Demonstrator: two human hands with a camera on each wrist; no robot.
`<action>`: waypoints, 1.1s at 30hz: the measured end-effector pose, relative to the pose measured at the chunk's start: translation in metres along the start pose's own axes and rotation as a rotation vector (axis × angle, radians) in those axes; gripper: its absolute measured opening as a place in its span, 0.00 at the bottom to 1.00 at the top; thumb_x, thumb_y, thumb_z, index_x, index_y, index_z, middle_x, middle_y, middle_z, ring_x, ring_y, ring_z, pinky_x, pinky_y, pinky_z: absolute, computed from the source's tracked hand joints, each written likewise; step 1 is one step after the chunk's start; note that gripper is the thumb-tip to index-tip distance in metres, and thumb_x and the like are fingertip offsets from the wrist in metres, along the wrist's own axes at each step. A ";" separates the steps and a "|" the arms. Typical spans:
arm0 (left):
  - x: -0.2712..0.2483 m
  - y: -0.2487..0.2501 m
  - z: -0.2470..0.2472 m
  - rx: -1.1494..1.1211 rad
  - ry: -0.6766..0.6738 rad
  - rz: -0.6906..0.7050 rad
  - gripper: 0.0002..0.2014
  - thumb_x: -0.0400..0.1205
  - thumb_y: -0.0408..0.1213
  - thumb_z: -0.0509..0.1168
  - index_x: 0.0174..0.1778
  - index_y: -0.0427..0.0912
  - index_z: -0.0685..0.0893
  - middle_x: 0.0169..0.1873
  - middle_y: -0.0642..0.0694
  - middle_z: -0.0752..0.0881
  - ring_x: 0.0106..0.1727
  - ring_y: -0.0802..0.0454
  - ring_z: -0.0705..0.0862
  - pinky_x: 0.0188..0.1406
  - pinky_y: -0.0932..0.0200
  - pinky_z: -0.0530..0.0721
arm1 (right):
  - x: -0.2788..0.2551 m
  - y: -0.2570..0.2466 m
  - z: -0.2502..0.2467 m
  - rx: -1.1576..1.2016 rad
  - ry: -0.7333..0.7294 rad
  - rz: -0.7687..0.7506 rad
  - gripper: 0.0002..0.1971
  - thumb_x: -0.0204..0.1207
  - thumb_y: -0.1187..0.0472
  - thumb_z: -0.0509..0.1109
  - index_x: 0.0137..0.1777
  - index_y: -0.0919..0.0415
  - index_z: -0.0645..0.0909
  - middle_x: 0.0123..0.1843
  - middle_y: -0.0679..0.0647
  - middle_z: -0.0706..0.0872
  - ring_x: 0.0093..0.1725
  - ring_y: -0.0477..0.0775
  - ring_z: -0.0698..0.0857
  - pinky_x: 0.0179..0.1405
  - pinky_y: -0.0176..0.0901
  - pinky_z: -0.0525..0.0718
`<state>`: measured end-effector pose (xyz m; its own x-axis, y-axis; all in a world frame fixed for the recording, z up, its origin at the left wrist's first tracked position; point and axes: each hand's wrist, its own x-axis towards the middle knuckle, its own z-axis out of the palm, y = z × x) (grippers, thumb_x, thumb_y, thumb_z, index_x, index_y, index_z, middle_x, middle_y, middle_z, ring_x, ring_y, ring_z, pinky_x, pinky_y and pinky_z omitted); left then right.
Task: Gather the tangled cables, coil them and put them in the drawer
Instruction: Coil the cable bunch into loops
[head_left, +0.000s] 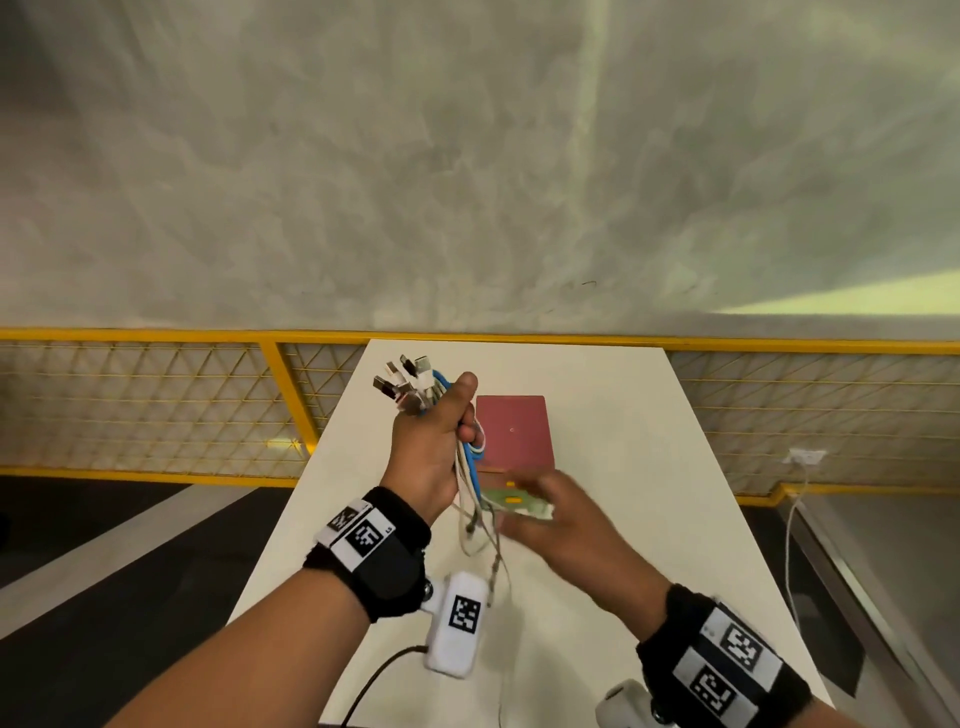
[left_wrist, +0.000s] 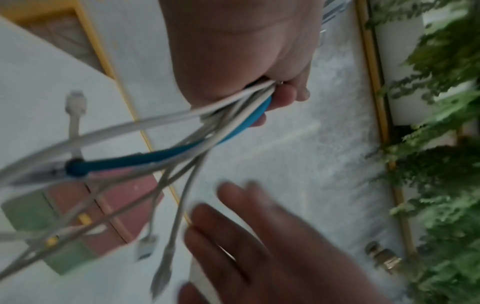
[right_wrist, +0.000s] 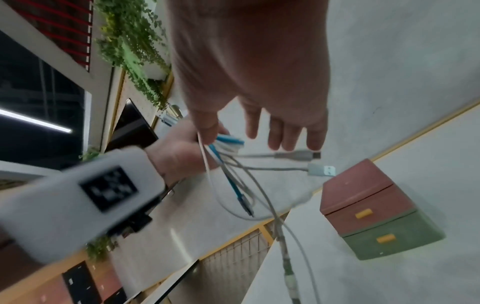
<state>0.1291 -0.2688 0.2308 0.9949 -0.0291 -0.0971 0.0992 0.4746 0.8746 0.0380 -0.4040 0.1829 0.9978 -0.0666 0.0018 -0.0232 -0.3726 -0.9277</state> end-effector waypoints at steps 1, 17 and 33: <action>0.004 0.000 -0.004 0.050 0.022 0.053 0.18 0.81 0.35 0.72 0.24 0.43 0.78 0.17 0.49 0.74 0.18 0.55 0.71 0.26 0.58 0.76 | 0.000 0.000 -0.004 0.074 0.091 0.040 0.17 0.67 0.45 0.76 0.54 0.49 0.85 0.52 0.42 0.89 0.54 0.40 0.86 0.53 0.39 0.81; -0.020 -0.040 0.009 -0.096 0.006 -0.167 0.26 0.82 0.40 0.69 0.17 0.40 0.71 0.12 0.47 0.68 0.17 0.49 0.73 0.26 0.59 0.77 | 0.022 -0.018 0.012 1.286 -0.043 0.637 0.15 0.83 0.64 0.55 0.54 0.68 0.84 0.43 0.64 0.89 0.39 0.59 0.90 0.39 0.50 0.91; -0.032 -0.011 -0.026 0.009 -0.922 -0.569 0.15 0.71 0.42 0.78 0.28 0.38 0.80 0.18 0.48 0.80 0.17 0.59 0.80 0.34 0.58 0.87 | 0.003 -0.056 -0.011 0.834 -0.359 0.337 0.34 0.82 0.36 0.56 0.44 0.70 0.84 0.32 0.69 0.87 0.28 0.64 0.85 0.26 0.46 0.81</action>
<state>0.0958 -0.2502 0.2125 0.4349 -0.8951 -0.0984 0.5475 0.1761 0.8181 0.0411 -0.3935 0.2394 0.9098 0.2882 -0.2985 -0.3977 0.4005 -0.8255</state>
